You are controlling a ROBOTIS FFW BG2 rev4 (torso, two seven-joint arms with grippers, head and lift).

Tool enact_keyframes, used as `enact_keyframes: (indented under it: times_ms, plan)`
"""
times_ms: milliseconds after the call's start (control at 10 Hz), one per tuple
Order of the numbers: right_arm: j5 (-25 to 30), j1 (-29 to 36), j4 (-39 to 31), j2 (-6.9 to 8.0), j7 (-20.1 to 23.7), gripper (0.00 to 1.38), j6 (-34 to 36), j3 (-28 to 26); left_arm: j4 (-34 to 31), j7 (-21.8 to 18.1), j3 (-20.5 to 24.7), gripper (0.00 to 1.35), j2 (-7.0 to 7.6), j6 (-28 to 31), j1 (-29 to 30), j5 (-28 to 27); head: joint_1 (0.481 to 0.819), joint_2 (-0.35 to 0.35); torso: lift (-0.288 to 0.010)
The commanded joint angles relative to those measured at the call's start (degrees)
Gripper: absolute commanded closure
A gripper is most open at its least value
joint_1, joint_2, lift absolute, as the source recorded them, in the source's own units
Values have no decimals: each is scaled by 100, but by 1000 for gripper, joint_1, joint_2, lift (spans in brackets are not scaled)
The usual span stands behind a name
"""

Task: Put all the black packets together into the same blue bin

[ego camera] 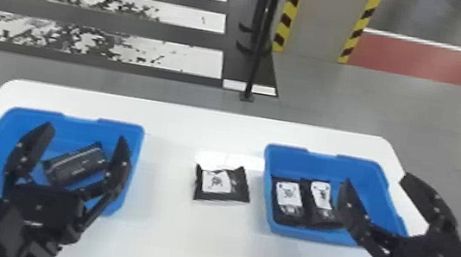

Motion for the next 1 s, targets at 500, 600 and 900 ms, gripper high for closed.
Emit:
enact_keyframes:
  times_ms: [500, 600, 900]
  plan:
    - [4, -72, 142, -21, 70, 159, -140, 11, 42, -8, -23, 121, 9, 2, -27, -57, 695, -108, -110]
    - [4, -128, 170, -21, 70, 159, -140, 46, 42, -8, -12, 121, 9, -12, -27, -57, 695, -109, -110]
    - [-167, -564, 508, -135, 132, 159, -126, 320, 56, -8, -23, 121, 9, -12, -27, -34, 695, -98, -110]
